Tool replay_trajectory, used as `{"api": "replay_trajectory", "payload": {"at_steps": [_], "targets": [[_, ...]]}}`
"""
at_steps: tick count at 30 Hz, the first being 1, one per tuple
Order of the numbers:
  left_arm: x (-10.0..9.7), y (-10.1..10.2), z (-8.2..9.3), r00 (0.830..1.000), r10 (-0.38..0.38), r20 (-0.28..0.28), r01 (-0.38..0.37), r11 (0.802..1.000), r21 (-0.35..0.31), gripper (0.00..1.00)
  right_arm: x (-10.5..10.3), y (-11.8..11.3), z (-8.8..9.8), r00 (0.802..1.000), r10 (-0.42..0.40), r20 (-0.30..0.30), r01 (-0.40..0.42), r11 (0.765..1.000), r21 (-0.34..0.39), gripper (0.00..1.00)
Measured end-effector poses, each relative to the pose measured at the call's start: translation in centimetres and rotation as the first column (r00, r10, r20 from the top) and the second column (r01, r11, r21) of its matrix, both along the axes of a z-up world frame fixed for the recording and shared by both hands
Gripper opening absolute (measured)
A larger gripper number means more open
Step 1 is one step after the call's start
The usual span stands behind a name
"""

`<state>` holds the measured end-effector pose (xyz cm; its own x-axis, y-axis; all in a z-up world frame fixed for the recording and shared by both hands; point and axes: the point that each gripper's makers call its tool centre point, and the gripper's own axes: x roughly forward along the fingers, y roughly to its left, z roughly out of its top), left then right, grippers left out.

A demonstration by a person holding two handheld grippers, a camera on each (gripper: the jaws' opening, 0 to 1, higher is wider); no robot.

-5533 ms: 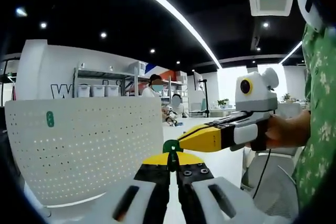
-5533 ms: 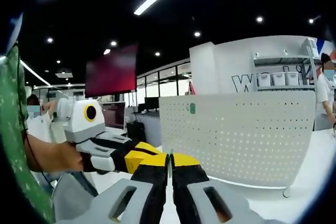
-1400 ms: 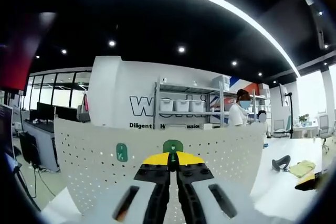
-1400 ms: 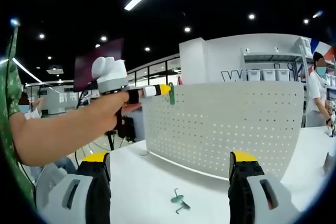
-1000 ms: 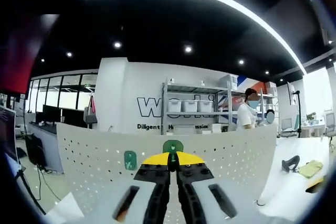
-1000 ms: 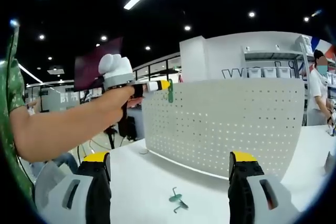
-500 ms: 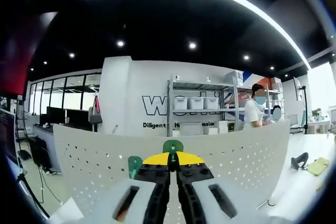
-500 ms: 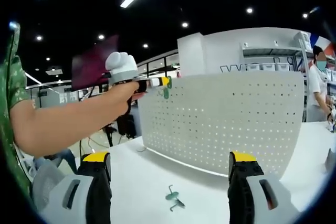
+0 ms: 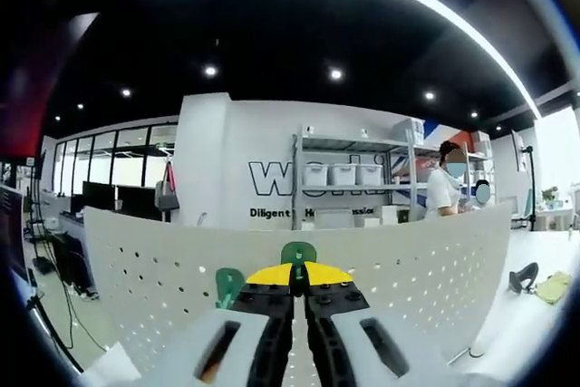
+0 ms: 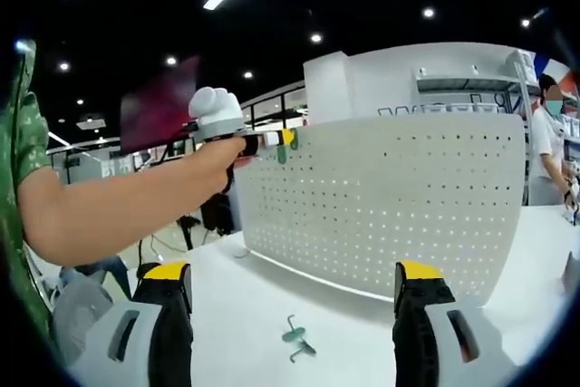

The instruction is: Insert the hook assembly into the mounting plate slot until the hook locks in place.

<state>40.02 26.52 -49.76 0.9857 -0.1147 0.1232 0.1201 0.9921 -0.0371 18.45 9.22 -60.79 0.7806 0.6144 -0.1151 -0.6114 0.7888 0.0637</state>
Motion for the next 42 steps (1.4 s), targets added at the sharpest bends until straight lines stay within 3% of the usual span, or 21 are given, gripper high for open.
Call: {"api": "replay_trajectory", "payload": {"at_steps": [42], "targets": [[1.0, 0.2, -0.8, 1.0, 0.02, -0.004, -0.02, 1.0, -0.023, 0.03, 0.4, -0.3, -0.9, 1.0, -0.001, -0.021, 0.001, 1.0, -0.004, 0.93]]}}
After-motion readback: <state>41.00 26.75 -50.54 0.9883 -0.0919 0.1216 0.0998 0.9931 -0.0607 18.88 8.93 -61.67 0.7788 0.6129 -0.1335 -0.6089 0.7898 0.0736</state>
